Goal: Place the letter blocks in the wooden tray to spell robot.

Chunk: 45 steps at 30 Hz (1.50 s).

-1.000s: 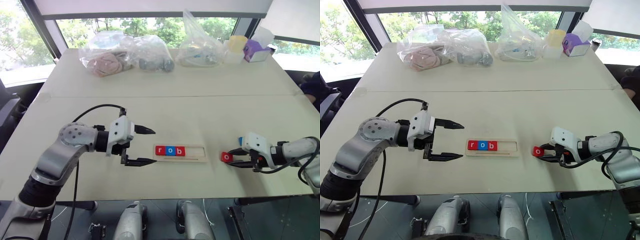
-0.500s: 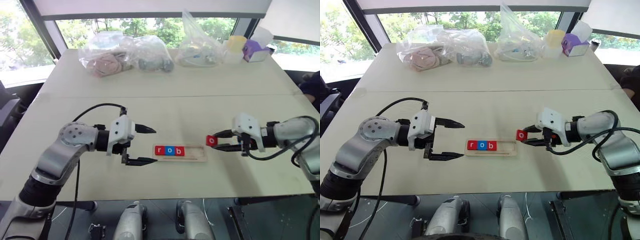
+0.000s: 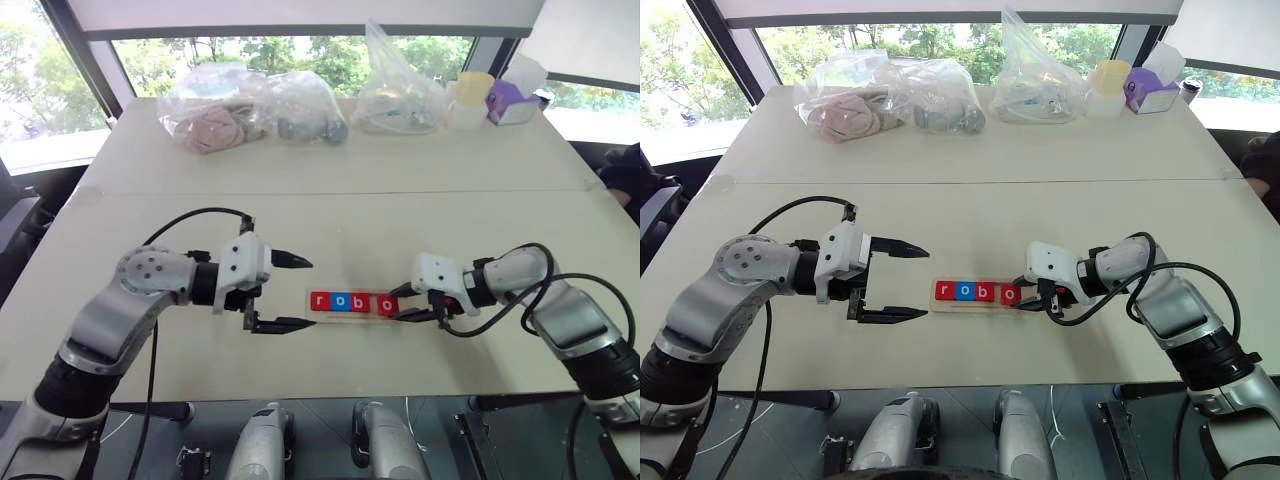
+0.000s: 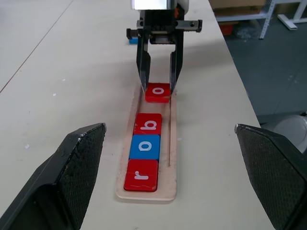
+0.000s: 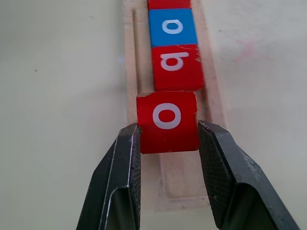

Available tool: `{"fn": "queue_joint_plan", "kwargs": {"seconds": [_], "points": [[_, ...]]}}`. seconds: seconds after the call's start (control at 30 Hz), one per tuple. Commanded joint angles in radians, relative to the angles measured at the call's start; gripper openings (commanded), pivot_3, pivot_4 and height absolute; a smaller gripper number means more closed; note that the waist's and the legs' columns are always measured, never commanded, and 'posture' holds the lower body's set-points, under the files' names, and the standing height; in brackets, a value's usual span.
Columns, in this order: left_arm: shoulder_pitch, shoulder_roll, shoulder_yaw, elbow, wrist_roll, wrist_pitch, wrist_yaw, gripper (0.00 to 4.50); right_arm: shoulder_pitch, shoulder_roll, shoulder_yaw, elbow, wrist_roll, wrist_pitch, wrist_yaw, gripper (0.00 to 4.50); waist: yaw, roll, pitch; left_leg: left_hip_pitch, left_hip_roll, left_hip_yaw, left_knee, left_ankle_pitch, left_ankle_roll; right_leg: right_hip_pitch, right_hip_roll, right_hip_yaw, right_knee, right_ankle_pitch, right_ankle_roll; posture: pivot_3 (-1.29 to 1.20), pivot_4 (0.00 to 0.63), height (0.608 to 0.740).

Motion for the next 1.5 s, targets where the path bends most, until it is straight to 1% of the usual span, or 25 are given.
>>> {"fn": "queue_joint_plan", "kwargs": {"seconds": [0.03, 0.3, 0.8, 1.5], "points": [[0.007, 0.014, 0.028, -0.042, -0.015, 0.002, 0.004, 4.5, -0.025, 0.009, -0.006, 0.002, -0.01, -0.02, 0.001, 1.12, 0.0, 0.0, 0.0, 0.0, 0.0, 0.0, 0.0, 0.0, 0.0, 0.0, 0.0, 0.0, 0.0, 0.0, 0.0, 0.0, 0.15, 0.74], [0.02, 0.032, 0.028, -0.044, -0.014, -0.008, -0.001, 4.5, -0.042, 0.041, 0.002, 0.017, -0.034, -0.03, -0.009, 1.12, 0.0, 0.0, 0.0, 0.001, 0.0, 0.0, 0.0, 0.0, 0.0, 0.001, 0.0, 0.0, 0.0, 0.0, 0.0, 0.0, 0.15, 0.74], [0.026, 0.026, 0.022, -0.042, -0.013, -0.017, 0.0, 4.5, -0.051, 0.064, 0.007, 0.051, -0.066, -0.054, -0.02, 1.12, 0.0, 0.0, 0.0, 0.002, 0.0, 0.0, 0.0, 0.0, 0.0, 0.002, 0.0, 0.0, 0.0, 0.0, 0.0, 0.0, 0.15, 0.74], [0.023, 0.014, 0.01, -0.03, -0.003, -0.032, -0.003, 4.5, -0.052, 0.037, -0.003, 0.057, -0.069, -0.062, 0.008, 1.12, 0.0, 0.0, 0.0, 0.002, 0.0, 0.0, 0.0, 0.0, 0.0, 0.002, 0.0, 0.0, 0.0, 0.0, 0.0, 0.0, 0.15, 0.74]]}}
